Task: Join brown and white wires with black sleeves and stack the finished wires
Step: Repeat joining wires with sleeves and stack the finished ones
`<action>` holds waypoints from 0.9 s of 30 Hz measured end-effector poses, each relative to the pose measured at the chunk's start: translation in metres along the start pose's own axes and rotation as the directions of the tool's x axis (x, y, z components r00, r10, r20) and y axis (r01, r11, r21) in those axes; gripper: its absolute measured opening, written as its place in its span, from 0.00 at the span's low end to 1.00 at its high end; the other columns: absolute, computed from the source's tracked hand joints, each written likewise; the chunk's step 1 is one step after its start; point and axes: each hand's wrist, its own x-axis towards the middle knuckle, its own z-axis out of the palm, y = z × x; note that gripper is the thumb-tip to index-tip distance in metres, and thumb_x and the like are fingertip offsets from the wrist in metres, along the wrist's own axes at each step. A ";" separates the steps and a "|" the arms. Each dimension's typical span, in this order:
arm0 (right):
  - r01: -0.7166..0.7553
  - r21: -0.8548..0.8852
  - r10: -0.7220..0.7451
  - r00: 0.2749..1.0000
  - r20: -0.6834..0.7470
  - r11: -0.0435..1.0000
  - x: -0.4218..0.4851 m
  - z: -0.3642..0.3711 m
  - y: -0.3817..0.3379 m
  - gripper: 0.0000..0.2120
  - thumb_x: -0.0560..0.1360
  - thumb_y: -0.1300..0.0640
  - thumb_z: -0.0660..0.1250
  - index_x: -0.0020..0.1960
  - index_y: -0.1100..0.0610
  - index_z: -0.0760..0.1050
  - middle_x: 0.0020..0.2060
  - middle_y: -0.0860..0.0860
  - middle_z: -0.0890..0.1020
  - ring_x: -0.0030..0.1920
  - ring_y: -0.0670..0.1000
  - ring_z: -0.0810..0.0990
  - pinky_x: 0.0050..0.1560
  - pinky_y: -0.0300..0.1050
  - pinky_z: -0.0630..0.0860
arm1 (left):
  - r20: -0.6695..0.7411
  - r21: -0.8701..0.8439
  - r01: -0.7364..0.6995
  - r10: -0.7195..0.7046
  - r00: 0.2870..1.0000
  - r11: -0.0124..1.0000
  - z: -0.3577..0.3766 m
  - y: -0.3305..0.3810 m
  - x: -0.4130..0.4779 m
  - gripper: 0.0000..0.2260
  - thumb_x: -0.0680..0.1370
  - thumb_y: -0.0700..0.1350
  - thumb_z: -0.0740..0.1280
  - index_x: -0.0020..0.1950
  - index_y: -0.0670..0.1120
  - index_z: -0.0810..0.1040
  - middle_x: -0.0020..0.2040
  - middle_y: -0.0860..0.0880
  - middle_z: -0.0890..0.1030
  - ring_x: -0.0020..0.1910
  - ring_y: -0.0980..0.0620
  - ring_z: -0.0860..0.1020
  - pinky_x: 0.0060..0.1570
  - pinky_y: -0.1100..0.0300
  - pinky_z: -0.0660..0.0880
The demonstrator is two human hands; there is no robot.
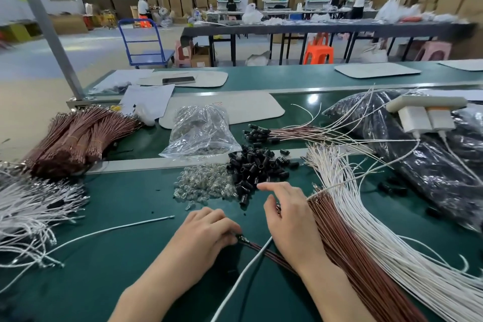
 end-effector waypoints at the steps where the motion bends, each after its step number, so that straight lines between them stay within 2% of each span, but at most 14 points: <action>1: 0.001 0.007 -0.001 1.000 0.014 1.000 0.000 0.000 0.001 0.14 0.81 0.60 0.63 0.62 0.46 0.78 0.55 0.39 0.79 0.58 0.39 0.71 0.62 0.38 0.70 | -0.003 0.009 0.013 -0.013 1.000 1.000 0.000 -0.003 0.000 0.11 0.84 0.53 0.61 0.64 0.58 0.78 0.56 0.60 0.76 0.60 0.57 0.69 0.63 0.68 0.58; 4: -0.003 0.019 0.002 0.999 0.050 1.000 -0.001 0.000 0.002 0.14 0.81 0.58 0.62 0.62 0.45 0.78 0.54 0.36 0.78 0.58 0.38 0.71 0.62 0.37 0.69 | -0.052 0.074 0.097 -0.093 0.994 0.993 -0.005 -0.018 0.000 0.10 0.84 0.53 0.60 0.62 0.59 0.78 0.56 0.60 0.76 0.60 0.56 0.70 0.62 0.65 0.61; 6: 0.013 0.031 -0.015 0.997 0.073 0.999 -0.002 0.001 0.002 0.13 0.81 0.55 0.61 0.62 0.44 0.78 0.53 0.35 0.78 0.58 0.38 0.72 0.63 0.38 0.69 | -0.098 0.129 0.205 -0.193 0.976 0.970 -0.012 -0.035 -0.003 0.09 0.85 0.52 0.60 0.61 0.58 0.78 0.57 0.60 0.76 0.62 0.54 0.71 0.63 0.61 0.63; 9: 0.053 0.005 -0.053 0.988 0.146 0.999 -0.005 0.004 0.001 0.12 0.82 0.50 0.60 0.62 0.42 0.77 0.52 0.34 0.79 0.55 0.38 0.74 0.62 0.38 0.68 | -0.185 0.169 0.380 -0.349 0.919 0.909 -0.021 -0.057 -0.011 0.08 0.84 0.48 0.62 0.59 0.56 0.79 0.56 0.56 0.78 0.61 0.48 0.73 0.61 0.54 0.67; 11: 0.081 -0.048 -0.070 0.978 0.197 0.996 -0.006 0.006 0.001 0.11 0.82 0.47 0.60 0.63 0.41 0.76 0.52 0.35 0.79 0.55 0.39 0.73 0.63 0.37 0.65 | -0.261 0.152 0.448 -0.401 0.878 0.881 -0.022 -0.061 -0.016 0.07 0.83 0.45 0.64 0.56 0.53 0.81 0.53 0.52 0.79 0.59 0.44 0.75 0.60 0.50 0.68; 14: 0.100 -0.091 -0.076 0.970 0.230 0.991 -0.006 0.007 0.002 0.11 0.82 0.45 0.59 0.61 0.41 0.76 0.53 0.35 0.79 0.56 0.39 0.72 0.63 0.37 0.63 | -0.298 0.115 0.356 -0.309 0.903 0.927 -0.020 -0.048 -0.015 0.08 0.81 0.41 0.68 0.57 0.50 0.83 0.54 0.52 0.80 0.59 0.43 0.76 0.60 0.48 0.68; 16: 0.100 -0.098 -0.075 0.969 0.237 0.990 -0.005 0.008 0.002 0.12 0.83 0.45 0.58 0.62 0.41 0.76 0.54 0.35 0.79 0.56 0.38 0.72 0.63 0.36 0.62 | -0.218 0.092 0.230 -0.206 0.954 0.969 -0.016 -0.037 -0.012 0.10 0.81 0.45 0.69 0.62 0.53 0.82 0.59 0.54 0.79 0.63 0.48 0.73 0.66 0.51 0.66; 18: 0.096 -0.099 -0.070 0.970 0.234 0.990 -0.005 0.008 0.003 0.12 0.83 0.47 0.57 0.62 0.41 0.76 0.54 0.35 0.79 0.56 0.38 0.71 0.63 0.36 0.62 | -0.143 0.054 0.163 -0.154 0.978 0.985 -0.013 -0.030 -0.010 0.12 0.82 0.50 0.66 0.64 0.56 0.82 0.64 0.57 0.77 0.68 0.51 0.70 0.70 0.55 0.61; 22: 0.081 -0.088 -0.060 0.973 0.224 0.993 -0.004 0.008 0.003 0.12 0.83 0.48 0.57 0.63 0.41 0.75 0.54 0.35 0.79 0.56 0.38 0.71 0.63 0.36 0.63 | -0.139 0.023 0.117 -0.113 0.984 0.993 -0.011 -0.027 -0.008 0.08 0.81 0.52 0.67 0.56 0.56 0.85 0.61 0.57 0.78 0.66 0.51 0.71 0.68 0.59 0.60; 27: 0.062 -0.077 -0.043 0.973 0.227 0.995 -0.004 0.007 0.002 0.12 0.83 0.50 0.58 0.64 0.42 0.75 0.54 0.36 0.79 0.56 0.39 0.73 0.64 0.36 0.64 | -0.156 0.083 0.126 -0.112 0.981 0.988 -0.003 -0.025 0.002 0.04 0.81 0.47 0.69 0.51 0.49 0.84 0.55 0.52 0.80 0.61 0.45 0.74 0.62 0.52 0.68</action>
